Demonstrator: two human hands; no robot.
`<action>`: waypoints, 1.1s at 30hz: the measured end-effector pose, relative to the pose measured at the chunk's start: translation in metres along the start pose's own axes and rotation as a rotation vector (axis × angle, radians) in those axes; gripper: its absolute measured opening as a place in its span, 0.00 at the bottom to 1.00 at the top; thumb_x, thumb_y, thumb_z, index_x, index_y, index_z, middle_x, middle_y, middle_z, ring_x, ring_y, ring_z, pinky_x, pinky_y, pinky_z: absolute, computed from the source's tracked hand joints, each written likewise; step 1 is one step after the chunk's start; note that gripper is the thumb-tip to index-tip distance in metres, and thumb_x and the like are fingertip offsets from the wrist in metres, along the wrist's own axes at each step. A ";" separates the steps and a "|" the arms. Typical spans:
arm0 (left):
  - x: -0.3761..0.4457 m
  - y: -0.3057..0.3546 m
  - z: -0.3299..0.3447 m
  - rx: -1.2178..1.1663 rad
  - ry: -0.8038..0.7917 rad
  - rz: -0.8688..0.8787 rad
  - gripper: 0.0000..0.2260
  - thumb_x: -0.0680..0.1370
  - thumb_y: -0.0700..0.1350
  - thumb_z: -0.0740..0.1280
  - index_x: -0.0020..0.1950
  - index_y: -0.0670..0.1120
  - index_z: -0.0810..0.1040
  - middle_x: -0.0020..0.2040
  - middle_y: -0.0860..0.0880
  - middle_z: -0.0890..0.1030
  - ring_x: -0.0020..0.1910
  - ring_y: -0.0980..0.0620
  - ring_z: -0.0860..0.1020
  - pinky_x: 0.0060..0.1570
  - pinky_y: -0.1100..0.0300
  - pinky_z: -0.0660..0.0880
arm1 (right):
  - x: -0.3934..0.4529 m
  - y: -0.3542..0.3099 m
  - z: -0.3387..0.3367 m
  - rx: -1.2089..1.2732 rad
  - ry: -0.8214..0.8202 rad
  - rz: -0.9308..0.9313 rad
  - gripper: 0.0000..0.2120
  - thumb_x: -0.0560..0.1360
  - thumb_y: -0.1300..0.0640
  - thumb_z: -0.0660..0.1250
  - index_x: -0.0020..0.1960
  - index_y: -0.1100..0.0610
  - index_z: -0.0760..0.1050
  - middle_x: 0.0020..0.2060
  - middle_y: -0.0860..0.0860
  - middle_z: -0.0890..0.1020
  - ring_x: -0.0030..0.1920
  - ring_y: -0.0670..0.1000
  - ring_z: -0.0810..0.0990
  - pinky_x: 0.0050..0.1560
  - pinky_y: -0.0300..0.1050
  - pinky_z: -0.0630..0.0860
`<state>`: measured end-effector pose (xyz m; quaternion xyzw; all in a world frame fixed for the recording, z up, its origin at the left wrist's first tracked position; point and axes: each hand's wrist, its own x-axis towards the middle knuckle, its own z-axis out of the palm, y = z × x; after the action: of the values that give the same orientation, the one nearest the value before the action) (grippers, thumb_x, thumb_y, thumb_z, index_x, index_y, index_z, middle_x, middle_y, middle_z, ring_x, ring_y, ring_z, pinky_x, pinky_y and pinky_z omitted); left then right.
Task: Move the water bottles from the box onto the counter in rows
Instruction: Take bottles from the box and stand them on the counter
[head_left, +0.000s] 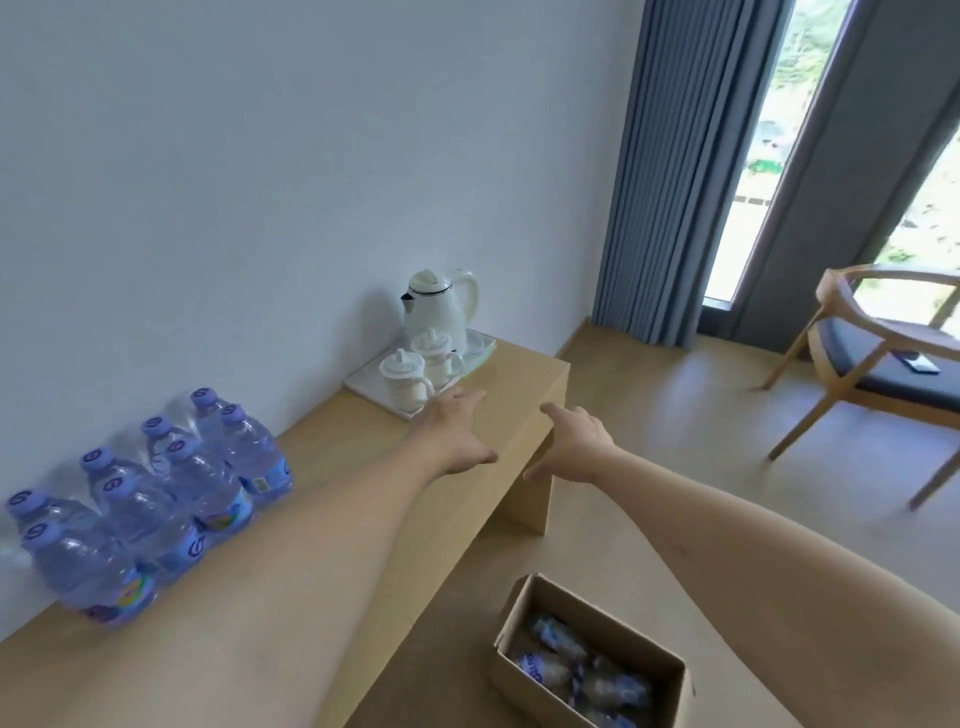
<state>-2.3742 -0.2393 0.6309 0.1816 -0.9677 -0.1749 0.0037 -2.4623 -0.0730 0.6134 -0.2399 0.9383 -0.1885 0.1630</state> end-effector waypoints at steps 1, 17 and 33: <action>0.007 0.013 0.008 0.021 -0.021 0.018 0.42 0.64 0.57 0.76 0.75 0.54 0.63 0.74 0.51 0.65 0.71 0.48 0.67 0.66 0.50 0.70 | -0.001 0.016 -0.004 0.003 -0.007 0.027 0.53 0.59 0.44 0.81 0.77 0.48 0.56 0.68 0.54 0.69 0.69 0.58 0.66 0.63 0.54 0.73; 0.082 0.174 0.206 0.105 -0.405 0.074 0.40 0.66 0.59 0.72 0.75 0.56 0.61 0.74 0.50 0.63 0.72 0.47 0.63 0.66 0.47 0.68 | 0.010 0.285 0.020 0.194 -0.251 0.379 0.51 0.60 0.47 0.81 0.76 0.48 0.58 0.66 0.54 0.70 0.67 0.57 0.69 0.63 0.54 0.72; 0.082 0.099 0.450 0.071 -0.714 -0.015 0.34 0.67 0.55 0.73 0.70 0.55 0.66 0.66 0.51 0.69 0.65 0.46 0.69 0.60 0.49 0.72 | 0.038 0.395 0.245 0.291 -0.541 0.555 0.43 0.61 0.45 0.78 0.72 0.52 0.65 0.62 0.56 0.75 0.60 0.58 0.75 0.56 0.47 0.75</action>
<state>-2.5178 -0.0299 0.2373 0.1160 -0.9120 -0.1937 -0.3424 -2.5507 0.1616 0.2203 0.0070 0.8542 -0.1981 0.4807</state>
